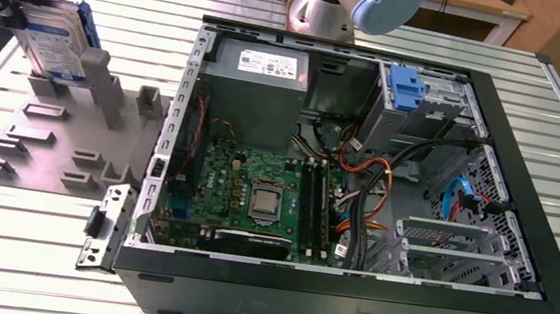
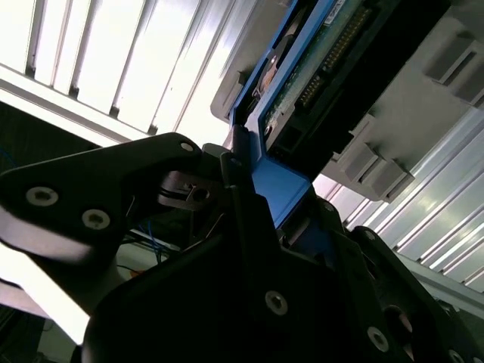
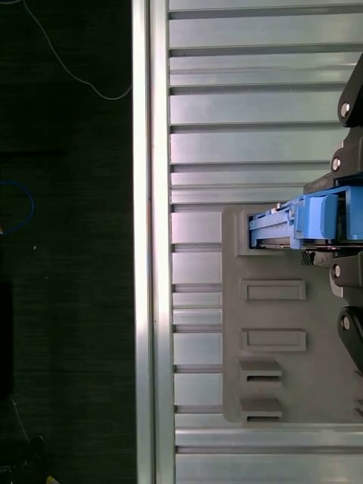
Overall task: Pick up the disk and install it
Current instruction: 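Pick up the disk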
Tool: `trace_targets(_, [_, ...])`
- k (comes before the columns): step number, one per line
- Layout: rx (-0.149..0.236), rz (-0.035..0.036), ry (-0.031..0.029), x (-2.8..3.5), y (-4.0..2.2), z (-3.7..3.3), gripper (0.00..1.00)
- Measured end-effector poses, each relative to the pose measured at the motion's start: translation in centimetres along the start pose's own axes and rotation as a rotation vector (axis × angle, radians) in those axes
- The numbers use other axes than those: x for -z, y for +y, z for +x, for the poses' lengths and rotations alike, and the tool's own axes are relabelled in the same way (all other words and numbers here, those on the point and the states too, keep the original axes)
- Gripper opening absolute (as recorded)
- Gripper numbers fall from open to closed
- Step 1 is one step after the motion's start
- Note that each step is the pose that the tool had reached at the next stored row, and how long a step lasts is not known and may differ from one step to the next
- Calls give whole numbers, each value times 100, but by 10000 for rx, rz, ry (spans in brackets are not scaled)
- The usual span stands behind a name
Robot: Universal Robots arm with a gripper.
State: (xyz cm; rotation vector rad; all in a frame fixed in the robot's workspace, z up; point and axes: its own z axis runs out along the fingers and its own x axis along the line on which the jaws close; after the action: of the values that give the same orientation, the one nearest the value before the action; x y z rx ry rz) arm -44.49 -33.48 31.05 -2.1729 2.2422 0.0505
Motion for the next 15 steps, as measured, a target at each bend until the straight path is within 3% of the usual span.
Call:
trace_targets(10, [0,0,0,13,0,0,37])
trace_targets(15, [0,-2,1,49,1,-2,37])
